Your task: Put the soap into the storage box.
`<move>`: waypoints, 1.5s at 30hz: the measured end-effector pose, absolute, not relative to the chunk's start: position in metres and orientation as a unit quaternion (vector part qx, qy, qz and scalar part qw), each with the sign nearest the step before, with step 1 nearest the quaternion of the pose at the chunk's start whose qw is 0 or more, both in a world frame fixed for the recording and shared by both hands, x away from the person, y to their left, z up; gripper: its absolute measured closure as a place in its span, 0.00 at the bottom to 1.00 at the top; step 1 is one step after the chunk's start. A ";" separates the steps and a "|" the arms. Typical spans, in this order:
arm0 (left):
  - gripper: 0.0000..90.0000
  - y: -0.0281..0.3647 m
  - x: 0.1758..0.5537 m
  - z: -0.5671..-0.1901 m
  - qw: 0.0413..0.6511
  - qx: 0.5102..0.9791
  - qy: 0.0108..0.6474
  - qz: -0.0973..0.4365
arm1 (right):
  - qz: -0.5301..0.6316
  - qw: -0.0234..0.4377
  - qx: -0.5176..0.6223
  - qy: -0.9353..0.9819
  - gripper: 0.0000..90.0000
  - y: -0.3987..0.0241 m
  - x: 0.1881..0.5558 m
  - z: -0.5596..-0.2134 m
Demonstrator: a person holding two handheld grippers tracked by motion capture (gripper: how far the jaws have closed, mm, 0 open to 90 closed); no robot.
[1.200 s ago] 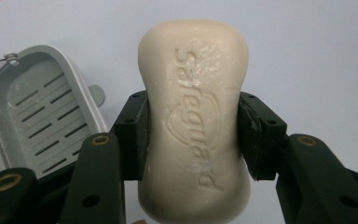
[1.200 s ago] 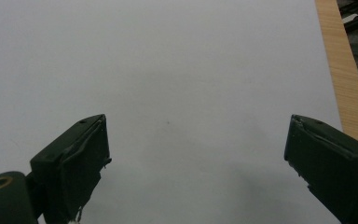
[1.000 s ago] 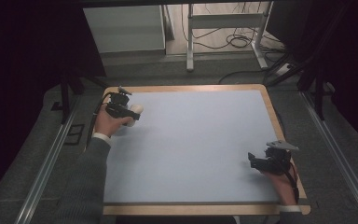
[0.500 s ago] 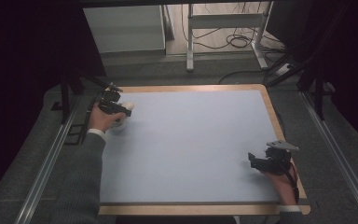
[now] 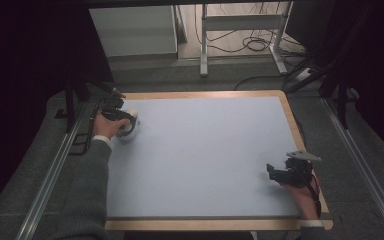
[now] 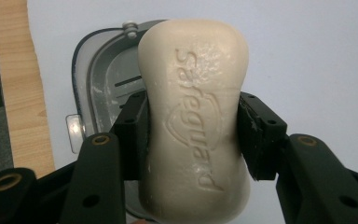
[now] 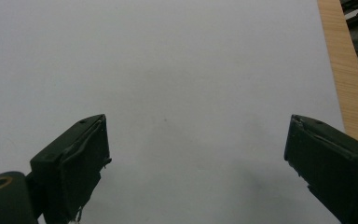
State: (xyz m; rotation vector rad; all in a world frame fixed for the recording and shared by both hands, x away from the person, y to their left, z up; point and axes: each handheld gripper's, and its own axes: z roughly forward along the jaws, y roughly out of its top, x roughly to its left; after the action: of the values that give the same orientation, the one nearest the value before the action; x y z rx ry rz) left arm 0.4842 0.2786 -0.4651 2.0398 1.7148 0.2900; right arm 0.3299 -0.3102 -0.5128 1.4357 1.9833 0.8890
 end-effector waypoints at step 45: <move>0.29 0.240 0.396 -0.448 0.325 0.785 0.509 0.137 | 0.327 0.269 0.530 0.735 0.07 -0.309 0.328 -0.511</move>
State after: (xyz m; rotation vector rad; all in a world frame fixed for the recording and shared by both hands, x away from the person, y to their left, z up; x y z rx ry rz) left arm 0.3964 0.2398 -0.4478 2.0596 1.3342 0.3595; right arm 0.3276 -0.3086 -0.5111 1.4278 1.9806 0.8829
